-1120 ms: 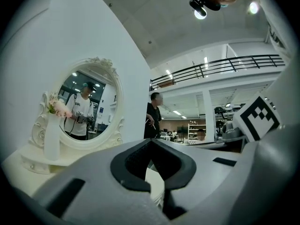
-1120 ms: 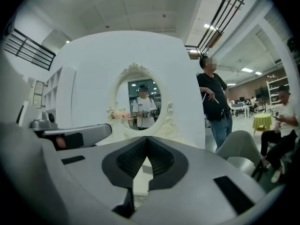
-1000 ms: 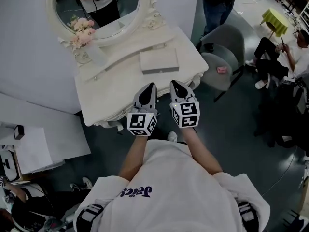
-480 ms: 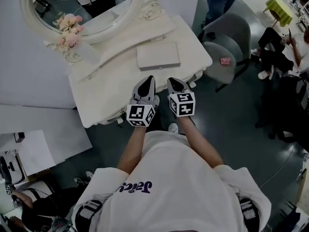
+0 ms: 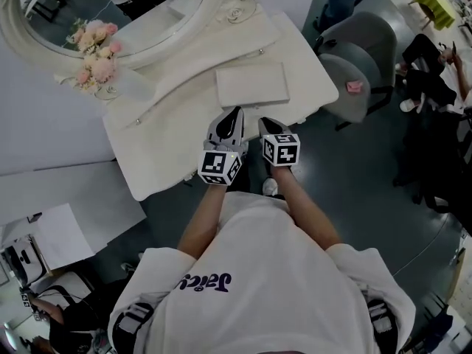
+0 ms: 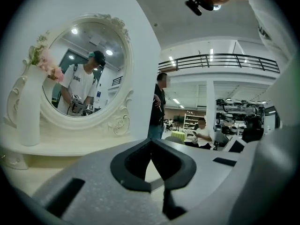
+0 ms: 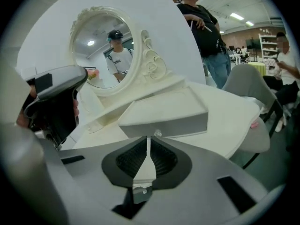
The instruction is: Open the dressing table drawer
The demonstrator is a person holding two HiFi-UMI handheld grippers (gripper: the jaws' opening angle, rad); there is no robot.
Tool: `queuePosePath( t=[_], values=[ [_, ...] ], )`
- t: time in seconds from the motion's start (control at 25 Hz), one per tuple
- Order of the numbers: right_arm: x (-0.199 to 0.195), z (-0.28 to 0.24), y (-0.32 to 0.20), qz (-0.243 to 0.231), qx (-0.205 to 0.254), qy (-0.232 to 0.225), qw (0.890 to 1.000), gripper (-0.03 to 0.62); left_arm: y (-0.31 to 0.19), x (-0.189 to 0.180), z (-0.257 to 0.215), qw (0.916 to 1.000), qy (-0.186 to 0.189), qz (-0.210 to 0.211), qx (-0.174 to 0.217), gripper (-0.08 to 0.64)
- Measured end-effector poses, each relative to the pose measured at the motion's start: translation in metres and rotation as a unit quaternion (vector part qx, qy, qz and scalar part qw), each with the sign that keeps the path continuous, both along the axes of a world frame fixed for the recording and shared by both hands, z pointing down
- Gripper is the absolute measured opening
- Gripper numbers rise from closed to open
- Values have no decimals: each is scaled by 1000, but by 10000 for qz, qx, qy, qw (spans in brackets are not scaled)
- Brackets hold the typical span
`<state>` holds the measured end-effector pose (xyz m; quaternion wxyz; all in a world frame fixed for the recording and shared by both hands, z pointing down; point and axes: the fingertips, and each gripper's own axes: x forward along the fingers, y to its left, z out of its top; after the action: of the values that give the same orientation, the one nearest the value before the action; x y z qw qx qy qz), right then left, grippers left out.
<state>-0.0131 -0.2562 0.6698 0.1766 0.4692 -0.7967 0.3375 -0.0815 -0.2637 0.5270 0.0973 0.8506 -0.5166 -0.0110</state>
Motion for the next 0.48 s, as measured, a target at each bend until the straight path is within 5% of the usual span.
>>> queuePosePath(
  t=[0.24,0.36,0.48],
  values=[
    [-4,30,-14,184,-344,-96,9992,17,-23,-8,16,9997,-29,120,-202,14],
    [-7,44,-19,205,-590,-144,9979,119,-33,-11,23,9995,-47,147,-270,14],
    [-8,55,-21,239,-772,-137,9966,120,-40,-13,28,9993,-39,155,-330,14]
  ],
)
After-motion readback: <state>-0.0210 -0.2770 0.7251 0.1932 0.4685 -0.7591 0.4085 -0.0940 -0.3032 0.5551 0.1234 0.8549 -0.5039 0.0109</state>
